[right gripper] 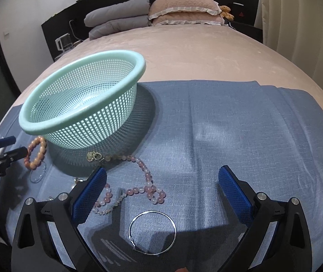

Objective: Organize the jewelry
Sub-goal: 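Grasp the peach bead bracelet with the left tool while the right tool grasps the pink bead necklace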

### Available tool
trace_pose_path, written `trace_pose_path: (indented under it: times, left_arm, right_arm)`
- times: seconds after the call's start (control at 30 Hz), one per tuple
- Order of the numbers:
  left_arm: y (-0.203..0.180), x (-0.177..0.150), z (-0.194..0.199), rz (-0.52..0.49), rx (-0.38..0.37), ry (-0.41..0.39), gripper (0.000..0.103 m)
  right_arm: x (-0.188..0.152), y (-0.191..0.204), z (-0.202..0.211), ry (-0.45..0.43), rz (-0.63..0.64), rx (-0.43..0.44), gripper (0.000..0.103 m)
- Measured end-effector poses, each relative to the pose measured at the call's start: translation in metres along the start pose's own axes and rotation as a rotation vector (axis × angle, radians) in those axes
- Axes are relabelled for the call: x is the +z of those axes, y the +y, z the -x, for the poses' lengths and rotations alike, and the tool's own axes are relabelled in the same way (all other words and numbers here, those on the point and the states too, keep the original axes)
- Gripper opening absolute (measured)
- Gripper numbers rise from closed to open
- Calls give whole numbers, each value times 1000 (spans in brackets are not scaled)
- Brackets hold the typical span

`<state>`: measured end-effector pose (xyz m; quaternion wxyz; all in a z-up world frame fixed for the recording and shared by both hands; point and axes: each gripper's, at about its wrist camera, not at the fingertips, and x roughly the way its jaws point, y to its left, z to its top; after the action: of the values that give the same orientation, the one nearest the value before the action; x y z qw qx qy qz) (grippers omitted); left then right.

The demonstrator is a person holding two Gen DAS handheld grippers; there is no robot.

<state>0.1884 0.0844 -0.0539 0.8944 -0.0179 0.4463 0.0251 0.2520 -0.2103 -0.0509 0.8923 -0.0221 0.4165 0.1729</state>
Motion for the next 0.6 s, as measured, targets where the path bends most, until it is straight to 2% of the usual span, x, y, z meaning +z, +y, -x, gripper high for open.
trace_pose_path:
  times: [0.17,0.23,0.27,0.3,0.33,0.37,0.43,0.47,0.6]
  left_arm:
    - [1,0,-19,-20,28,29,98]
    - [0,-1,-21,-32,35,15,99]
    - [-1,-2,-22,-42,40,12,99]
    - [-2,-4,-23,-52,46,9,99]
    - [-2,-5,-25,-58,49,5,99]
    - [-1,-6,-25,-54,47,0,99]
    - [1,-7,-26,-44,41,0,99]
    - [1,-7,-26,-41,44,0,99]
    - [-2,-14,-22,-28,56,-38,99]
  right_arm:
    - [-6,1,-19,30,22,-27,94]
    - [-9,1,-23,34,34,-35,94]
    - [-11,1,-24,30,34,-37,90]
    - [-12,1,-23,22,35,-36,84]
    - [-12,0,-21,9,37,-20,59]
    - [-12,-1,-20,3,38,-24,41]
    - [-13,-1,-19,1,56,-6,25]
    - [-15,0,-18,-1,62,4,18]
    - [-17,4,-16,-16,86,5,11]
